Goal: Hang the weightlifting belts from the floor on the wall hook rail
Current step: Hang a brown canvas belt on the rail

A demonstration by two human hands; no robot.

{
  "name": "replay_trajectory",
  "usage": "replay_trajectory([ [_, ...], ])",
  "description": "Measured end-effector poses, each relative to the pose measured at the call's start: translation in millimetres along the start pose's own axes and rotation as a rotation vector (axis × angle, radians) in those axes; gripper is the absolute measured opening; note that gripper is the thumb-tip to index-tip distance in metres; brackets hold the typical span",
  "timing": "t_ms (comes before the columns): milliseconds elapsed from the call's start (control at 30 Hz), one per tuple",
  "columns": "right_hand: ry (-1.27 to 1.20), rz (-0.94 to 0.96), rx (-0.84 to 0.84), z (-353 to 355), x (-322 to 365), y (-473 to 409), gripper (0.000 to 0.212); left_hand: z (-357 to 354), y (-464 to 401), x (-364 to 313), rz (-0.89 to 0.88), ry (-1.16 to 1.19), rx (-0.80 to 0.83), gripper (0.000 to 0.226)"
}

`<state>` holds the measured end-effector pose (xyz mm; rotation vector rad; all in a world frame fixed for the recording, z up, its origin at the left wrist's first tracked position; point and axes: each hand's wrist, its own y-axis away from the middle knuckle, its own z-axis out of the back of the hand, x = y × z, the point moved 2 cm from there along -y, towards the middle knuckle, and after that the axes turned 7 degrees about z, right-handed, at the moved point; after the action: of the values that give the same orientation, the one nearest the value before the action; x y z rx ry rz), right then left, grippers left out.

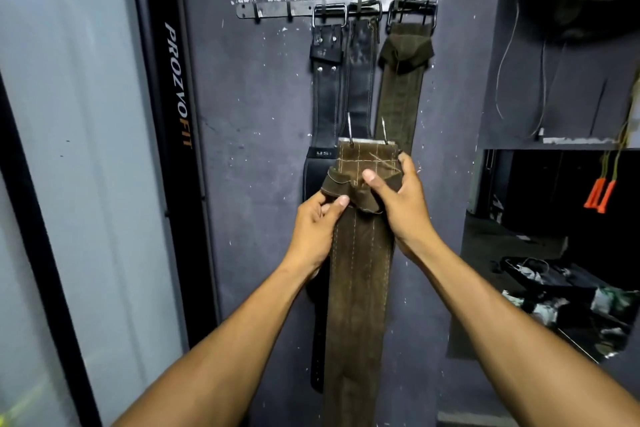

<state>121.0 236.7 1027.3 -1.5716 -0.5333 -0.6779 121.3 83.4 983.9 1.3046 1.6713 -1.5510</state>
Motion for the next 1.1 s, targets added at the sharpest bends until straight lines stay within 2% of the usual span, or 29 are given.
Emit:
replay_trajectory([
  [67,-0.018,0.015,-0.094,-7,3,4,0.050,-1,0,-5,-0.003,0.019,0.016,0.023],
  [133,-0.004,0.064,-0.093,-13,14,0,0.038,3,3,-3,0.005,0.036,0.036,0.029],
  [267,-0.014,0.099,0.000,-21,38,-21,0.040,17,28,32,0.143,-0.155,0.108,0.029],
  [400,-0.009,0.126,0.020,-32,50,-33,0.033,21,37,39,0.169,-0.098,0.047,0.015],
  [500,-0.043,0.130,0.028,-37,55,-38,0.028,28,47,56,0.260,-0.127,0.124,0.024],
  [567,-0.037,0.147,0.027,-37,62,-44,0.031,35,64,83,0.345,-0.160,0.168,0.030],
  [667,-0.033,0.151,0.033,-39,67,-48,0.037,37,79,102,0.370,-0.068,0.126,0.022],
  [833,-0.041,0.152,-0.016,-31,64,-58,0.023,45,94,128,0.454,-0.159,0.225,0.027],
  [933,-0.059,0.136,-0.040,-24,65,-63,0.035,54,109,158,0.503,-0.150,0.157,0.018],
  [1000,-0.052,0.120,-0.027,-25,61,-63,0.036,56,109,163,0.515,-0.166,0.134,0.017],
  [1100,-0.074,0.078,-0.038,-27,52,-63,0.042,64,113,178,0.583,-0.243,0.180,0.028],
])
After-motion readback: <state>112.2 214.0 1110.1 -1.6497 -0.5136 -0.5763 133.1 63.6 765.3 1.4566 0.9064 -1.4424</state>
